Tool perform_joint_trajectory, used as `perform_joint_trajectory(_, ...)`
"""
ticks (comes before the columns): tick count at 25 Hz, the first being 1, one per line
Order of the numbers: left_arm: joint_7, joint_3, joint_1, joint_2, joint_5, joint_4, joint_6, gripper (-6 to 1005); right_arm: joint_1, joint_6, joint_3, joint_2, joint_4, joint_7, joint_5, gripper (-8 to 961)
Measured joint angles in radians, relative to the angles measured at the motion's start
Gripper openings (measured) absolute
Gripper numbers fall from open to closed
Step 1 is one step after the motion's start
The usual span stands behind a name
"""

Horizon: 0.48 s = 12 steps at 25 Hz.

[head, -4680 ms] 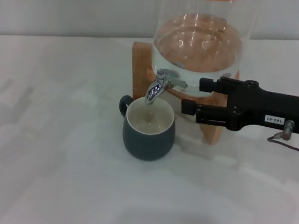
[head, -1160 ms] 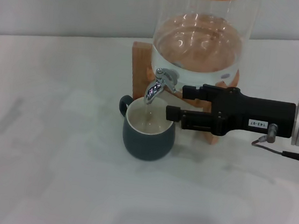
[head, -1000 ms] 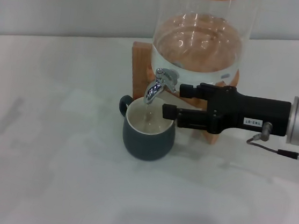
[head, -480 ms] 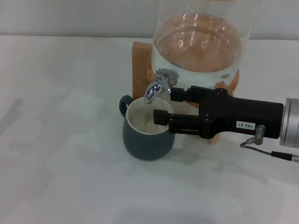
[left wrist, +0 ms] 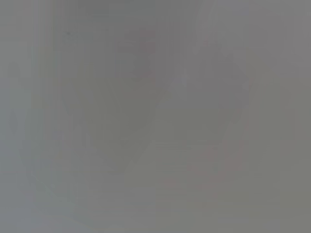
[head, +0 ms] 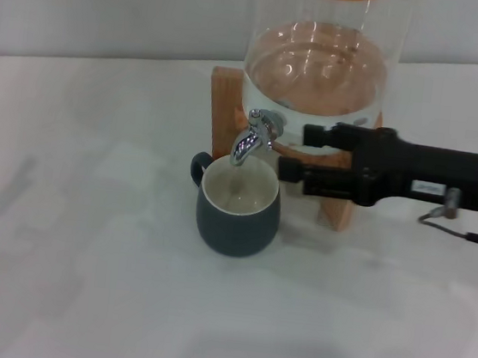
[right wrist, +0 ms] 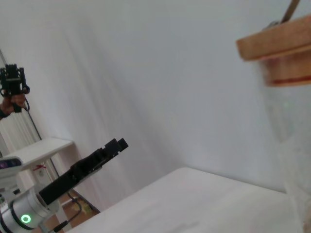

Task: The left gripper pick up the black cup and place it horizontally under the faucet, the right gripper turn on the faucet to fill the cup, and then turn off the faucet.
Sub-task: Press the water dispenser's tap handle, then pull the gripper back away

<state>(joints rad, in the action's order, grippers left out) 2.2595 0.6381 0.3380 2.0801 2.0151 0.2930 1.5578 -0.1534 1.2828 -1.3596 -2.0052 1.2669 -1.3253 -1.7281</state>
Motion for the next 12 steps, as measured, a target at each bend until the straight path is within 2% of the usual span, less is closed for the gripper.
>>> perform_joint_trajectory(5, 0.0, 0.0, 0.0, 0.0, 0.001, 0.0, -0.007, 893, 0.016, 0.08, 0.057, 0.0, -0.006, -0.002, -0.007, 807)
perform_joint_trajectory(12, -0.005, -0.002, 0.008, -0.002, 0.025, 0.002, -0.007, 893, 0.008, 0.151, 0.03, -0.001, -0.009, -0.014, -0.02, 807)
